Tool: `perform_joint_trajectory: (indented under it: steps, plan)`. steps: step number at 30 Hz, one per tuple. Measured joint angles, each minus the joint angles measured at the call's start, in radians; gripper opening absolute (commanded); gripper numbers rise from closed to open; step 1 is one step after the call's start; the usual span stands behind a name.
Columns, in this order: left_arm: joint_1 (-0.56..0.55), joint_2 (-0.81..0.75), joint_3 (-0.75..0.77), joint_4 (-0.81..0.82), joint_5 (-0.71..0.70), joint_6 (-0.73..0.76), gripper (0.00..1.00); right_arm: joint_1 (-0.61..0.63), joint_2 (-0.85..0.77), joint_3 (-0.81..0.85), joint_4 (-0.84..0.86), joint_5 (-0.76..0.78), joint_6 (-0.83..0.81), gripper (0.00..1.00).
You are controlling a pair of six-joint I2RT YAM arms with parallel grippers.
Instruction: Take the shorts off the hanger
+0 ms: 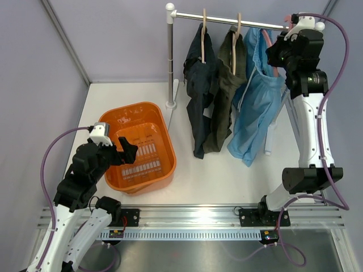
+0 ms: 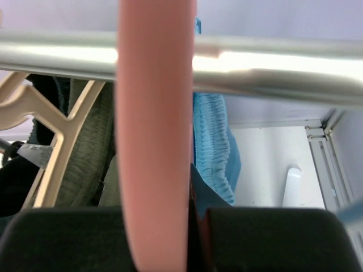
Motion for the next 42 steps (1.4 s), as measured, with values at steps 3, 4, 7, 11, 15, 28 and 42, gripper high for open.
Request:
perform_joint_trajectory:
  steps: [3,4,7,11,15,28,42]
  plan:
    - [0.000,0.000,0.000,0.000,0.000,0.000,0.99,0.000,-0.047,-0.001,-0.023,0.023,0.018,0.00]
    - [0.000,0.000,0.000,0.000,0.000,0.000,0.99,0.000,-0.069,-0.007,-0.028,0.028,0.023,0.00]
    - [0.000,0.000,0.000,0.000,0.000,0.000,0.99,0.000,-0.136,-0.030,-0.041,0.036,0.040,0.00]
    - [0.000,0.000,0.000,0.000,0.000,0.000,0.99,0.004,-0.198,-0.037,-0.080,0.058,0.067,0.00]
    - [0.000,0.000,0.000,0.000,0.001,0.000,0.99,0.010,-0.275,-0.111,-0.127,0.101,0.093,0.00]
    - [-0.001,0.018,0.000,0.038,0.146,0.028,0.99,0.101,-0.771,-0.629,-0.370,-0.010,0.190,0.00]
    - [-0.204,0.250,0.026,0.250,0.460,-0.057,0.99,0.321,-0.897,-0.858,-0.426,-0.230,0.243,0.00]
